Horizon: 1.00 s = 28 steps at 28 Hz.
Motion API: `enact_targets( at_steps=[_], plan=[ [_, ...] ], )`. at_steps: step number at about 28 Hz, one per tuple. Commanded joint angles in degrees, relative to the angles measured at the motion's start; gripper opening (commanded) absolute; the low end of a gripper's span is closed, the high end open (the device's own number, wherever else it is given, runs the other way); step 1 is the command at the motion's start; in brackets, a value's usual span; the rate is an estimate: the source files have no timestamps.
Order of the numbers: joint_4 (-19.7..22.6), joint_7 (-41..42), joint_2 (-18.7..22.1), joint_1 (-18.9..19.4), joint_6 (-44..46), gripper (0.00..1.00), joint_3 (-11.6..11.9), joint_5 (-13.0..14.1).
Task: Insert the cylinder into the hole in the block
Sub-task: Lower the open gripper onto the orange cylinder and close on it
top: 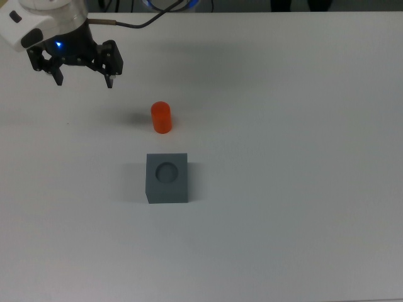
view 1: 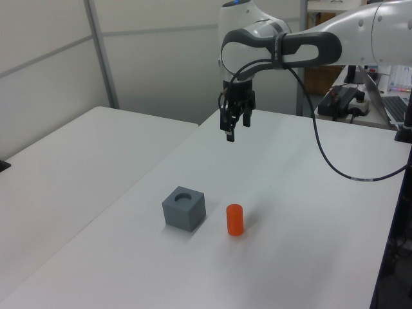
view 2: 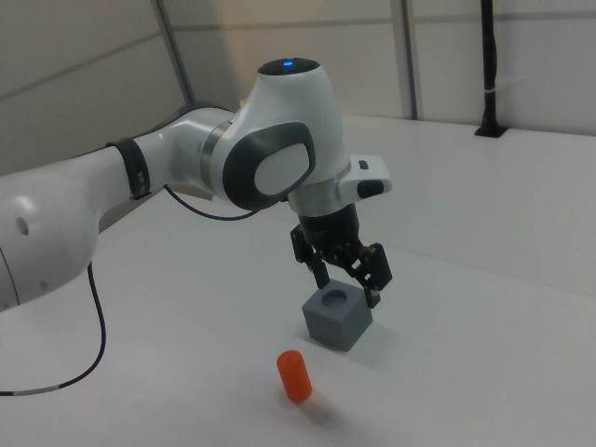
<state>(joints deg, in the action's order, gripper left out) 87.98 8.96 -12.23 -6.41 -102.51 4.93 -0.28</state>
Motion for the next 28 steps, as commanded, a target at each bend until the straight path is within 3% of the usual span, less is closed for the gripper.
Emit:
enact_targets(
  at_steps=[1,11,17,28],
  plan=[
    [7.7,3.3,5.3,1.2,-1.8,1.0,-0.7,-1.2],
    [23.8,3.9,12.6,7.6,-14.2,1.0,-0.9,-0.7],
    [27.0,4.4,10.6,9.3,-20.6,1.0,-1.1,-0.7],
    [26.9,5.5,4.4,9.5,-21.9,1.0,-3.4,-1.7]
  ],
)
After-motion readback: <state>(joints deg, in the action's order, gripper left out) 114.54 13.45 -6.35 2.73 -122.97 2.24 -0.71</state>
